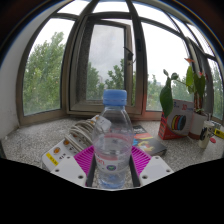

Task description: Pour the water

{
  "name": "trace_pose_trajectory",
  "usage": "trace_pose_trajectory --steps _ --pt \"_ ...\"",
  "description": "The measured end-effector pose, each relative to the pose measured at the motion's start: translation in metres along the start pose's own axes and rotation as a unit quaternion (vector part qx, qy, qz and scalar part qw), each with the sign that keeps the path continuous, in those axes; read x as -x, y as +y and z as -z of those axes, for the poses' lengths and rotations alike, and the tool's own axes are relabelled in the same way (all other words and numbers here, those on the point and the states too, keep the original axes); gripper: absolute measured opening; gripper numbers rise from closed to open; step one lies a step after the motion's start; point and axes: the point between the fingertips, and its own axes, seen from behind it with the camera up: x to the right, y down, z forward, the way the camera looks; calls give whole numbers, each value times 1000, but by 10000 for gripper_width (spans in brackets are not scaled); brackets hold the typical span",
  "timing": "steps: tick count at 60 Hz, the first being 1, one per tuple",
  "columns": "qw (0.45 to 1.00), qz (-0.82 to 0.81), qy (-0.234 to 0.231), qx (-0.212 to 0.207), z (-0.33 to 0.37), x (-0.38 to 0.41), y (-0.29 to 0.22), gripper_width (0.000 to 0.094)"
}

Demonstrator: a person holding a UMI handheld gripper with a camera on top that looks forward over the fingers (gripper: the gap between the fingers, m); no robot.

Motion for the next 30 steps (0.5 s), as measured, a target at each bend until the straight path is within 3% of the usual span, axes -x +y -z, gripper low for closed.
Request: trace_pose_trajectory --steps 1,13,22,30 --pt "1000 3 6 -5 -2 -2 -2 486" --pt "1000 -6 -11 -27 -2 3 -7 299" --pt "998 -13 -38 -48 9 12 -29 268" --pt "989 -78 -90 -88 38 11 -90 267"
